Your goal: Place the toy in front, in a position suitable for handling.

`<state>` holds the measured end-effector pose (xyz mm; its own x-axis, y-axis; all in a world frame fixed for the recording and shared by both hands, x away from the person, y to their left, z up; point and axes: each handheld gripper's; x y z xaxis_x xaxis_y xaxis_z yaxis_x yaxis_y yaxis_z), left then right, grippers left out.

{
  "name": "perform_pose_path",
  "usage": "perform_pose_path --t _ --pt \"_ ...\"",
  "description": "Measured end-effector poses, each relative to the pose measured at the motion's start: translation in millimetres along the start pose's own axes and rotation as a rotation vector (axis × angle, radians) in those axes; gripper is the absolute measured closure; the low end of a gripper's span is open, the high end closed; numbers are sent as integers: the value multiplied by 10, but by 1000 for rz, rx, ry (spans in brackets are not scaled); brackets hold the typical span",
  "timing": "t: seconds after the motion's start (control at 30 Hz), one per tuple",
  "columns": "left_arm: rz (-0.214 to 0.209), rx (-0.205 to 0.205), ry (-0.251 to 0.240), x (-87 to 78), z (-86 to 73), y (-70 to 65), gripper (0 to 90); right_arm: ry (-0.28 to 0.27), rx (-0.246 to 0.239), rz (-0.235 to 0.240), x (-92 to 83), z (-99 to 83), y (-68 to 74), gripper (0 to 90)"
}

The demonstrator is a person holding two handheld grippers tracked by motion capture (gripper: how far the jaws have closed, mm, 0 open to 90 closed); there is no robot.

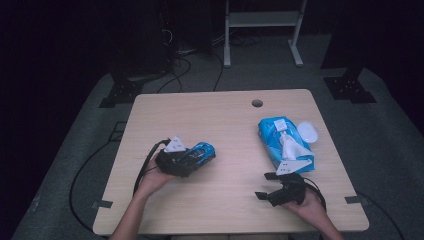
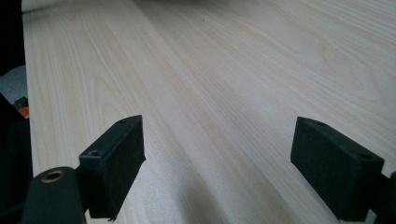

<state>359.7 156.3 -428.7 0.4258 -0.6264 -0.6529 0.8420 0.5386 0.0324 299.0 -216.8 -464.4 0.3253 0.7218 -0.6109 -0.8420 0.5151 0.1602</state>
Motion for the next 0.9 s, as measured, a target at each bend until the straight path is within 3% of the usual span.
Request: perform_pose_path --t 0.13,0.27,0.57,0.9 --pt "-55 68 1 115 52 -177 276 -1 1 0 -7 -1 -10 166" --pt "-91 99 7 215 85 -294 277 -1 1 -2 -9 -4 -18 166" --pt "-138 107 23 446 114 -424 276 -7 8 -8 -16 -8 -34 166" --pt "-155 121 86 616 52 -460 276 4 7 -6 -2 -7 -27 166"
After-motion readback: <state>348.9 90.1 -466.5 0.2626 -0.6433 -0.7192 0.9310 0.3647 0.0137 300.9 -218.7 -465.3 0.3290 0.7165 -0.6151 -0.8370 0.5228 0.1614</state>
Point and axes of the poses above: each handheld gripper's, and its own axes: x roughly forward along the jaws, z roughly out of its top, y roughly to its left, and after that the axes turned 2 degrees about -x, right-handed
